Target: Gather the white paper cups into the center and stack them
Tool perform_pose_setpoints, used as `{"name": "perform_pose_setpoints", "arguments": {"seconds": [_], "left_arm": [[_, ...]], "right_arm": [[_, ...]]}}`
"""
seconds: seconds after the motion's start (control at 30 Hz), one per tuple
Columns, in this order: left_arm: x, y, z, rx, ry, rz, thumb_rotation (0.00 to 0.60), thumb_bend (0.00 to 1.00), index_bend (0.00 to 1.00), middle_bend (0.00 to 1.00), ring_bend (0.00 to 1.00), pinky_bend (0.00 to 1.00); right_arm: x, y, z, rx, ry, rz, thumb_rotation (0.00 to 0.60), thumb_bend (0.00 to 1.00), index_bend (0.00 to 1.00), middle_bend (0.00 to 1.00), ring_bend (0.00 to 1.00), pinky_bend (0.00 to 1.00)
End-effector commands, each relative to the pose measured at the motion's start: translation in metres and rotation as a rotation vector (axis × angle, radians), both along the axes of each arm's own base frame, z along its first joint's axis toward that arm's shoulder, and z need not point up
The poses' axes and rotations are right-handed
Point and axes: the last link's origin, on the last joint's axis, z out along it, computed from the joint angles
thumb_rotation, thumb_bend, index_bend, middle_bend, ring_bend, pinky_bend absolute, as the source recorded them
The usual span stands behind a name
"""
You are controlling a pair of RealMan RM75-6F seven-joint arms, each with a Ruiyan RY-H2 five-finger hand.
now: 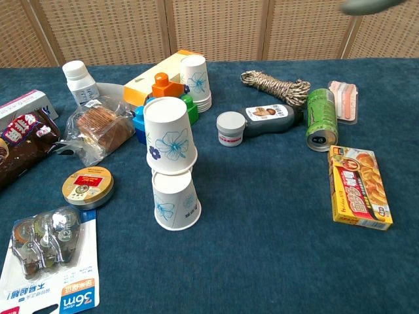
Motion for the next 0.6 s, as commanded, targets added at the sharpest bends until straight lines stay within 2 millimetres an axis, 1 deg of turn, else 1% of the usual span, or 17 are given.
{"name": "perform_pose_setpoints", "arguments": {"seconds": [0.03,0.1,0.17,0.27,0.37,0.53,0.6], "left_arm": [[0.0,0.0,-0.001,0.003,-0.003,0.005,0.6,0.28,0.0,0.0,0.0,0.0],[0.001,-0.001,-0.002,0.001,-0.003,0.009,0.6,0.28,0.0,0.0,0.0,0.0],[0.001,-0.002,-0.004,-0.003,0.0,0.009,0.6,0.28,0.0,0.0,0.0,0.0],[0.001,-0.006,-0.005,-0.007,-0.006,0.015,0.6,0.28,0.0,0.0,0.0,0.0],[-0.002,-0.009,-0.003,0.004,-0.011,0.032,0.6,0.28,0.0,0.0,0.0,0.0],[-0.007,-0.013,0.0,0.02,-0.026,0.053,0.6,0.28,0.0,0.0,0.0,0.0],[-0.009,-0.013,0.001,0.02,-0.024,0.056,0.6,0.28,0.0,0.0,0.0,0.0]], "right_arm": [[-0.03,0.011,0.015,-0.046,0.036,-0.042,0.6,0.1,0.05,0.2,0.14,0.23],[-0.044,0.02,0.02,-0.054,0.056,-0.076,0.6,0.06,0.02,0.13,0.07,0.14],[-0.058,0.028,0.024,-0.06,0.077,-0.104,0.6,0.04,0.01,0.09,0.03,0.11],[-0.079,0.04,0.027,-0.078,0.126,-0.13,0.6,0.03,0.0,0.06,0.01,0.11],[-0.098,0.05,0.029,-0.095,0.13,-0.165,0.6,0.03,0.0,0.06,0.0,0.11],[-0.119,0.066,0.03,-0.101,0.151,-0.221,0.6,0.02,0.0,0.06,0.0,0.11],[-0.125,0.072,0.031,-0.085,0.185,-0.249,0.6,0.0,0.0,0.03,0.0,0.11]]}}
